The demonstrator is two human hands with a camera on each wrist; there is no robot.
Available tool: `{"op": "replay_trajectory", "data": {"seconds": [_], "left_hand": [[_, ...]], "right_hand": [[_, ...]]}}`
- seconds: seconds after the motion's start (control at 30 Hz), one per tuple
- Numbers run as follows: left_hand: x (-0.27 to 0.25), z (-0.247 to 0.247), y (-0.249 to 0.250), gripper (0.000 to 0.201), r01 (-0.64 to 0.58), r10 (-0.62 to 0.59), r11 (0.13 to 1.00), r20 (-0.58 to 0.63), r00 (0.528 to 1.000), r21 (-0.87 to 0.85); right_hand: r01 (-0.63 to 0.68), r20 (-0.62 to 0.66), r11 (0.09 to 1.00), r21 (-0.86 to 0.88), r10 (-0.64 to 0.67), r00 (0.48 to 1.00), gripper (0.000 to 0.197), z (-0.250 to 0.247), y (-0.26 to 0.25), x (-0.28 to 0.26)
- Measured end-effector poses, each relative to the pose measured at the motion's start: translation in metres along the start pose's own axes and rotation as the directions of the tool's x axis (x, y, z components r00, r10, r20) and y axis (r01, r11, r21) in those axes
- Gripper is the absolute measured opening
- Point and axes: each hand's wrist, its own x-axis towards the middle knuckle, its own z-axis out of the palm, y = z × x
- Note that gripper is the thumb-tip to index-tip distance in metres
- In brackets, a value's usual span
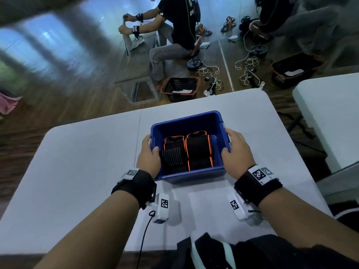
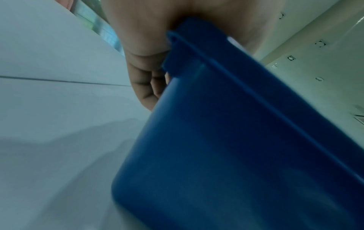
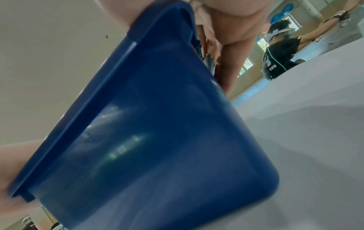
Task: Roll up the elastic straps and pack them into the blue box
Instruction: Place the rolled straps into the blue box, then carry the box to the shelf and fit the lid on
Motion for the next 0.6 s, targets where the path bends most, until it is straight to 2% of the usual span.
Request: {"op": "replay_trajectory", "data": {"seconds": [0.2, 0.3, 0.43, 0.6], "left_hand": [[-0.006, -0.001, -0.001, 0.056, -0.071, 0.069, 0.995, -0.028, 0.997, -0.066], [-0.002, -0.002, -0.007, 0.050, -0.141, 0.140, 0.988, -0.013, 0.990, -0.069], [0.003, -0.004, -0.012, 0.048, -0.167, 0.172, 0.981, 0.052, 0.984, -0.094], [0.011, -0.007, -0.015, 0.049, -0.216, 0.230, 0.972, 0.179, 0.957, -0.093]], "right_hand": [[-0.016, -0.008, 0.999, -0.036, 0.016, 1.000, 0.064, 0.001, -0.001, -0.004], [-0.045, -0.030, 0.997, -0.055, 0.043, 0.999, 0.063, 0.002, -0.003, -0.012], [-0.087, -0.083, 0.995, -0.057, 0.082, 0.993, 0.062, 0.004, -0.009, -0.032], [-0.165, -0.210, 0.985, -0.052, 0.150, 0.966, 0.061, 0.016, -0.013, -0.061]]}}
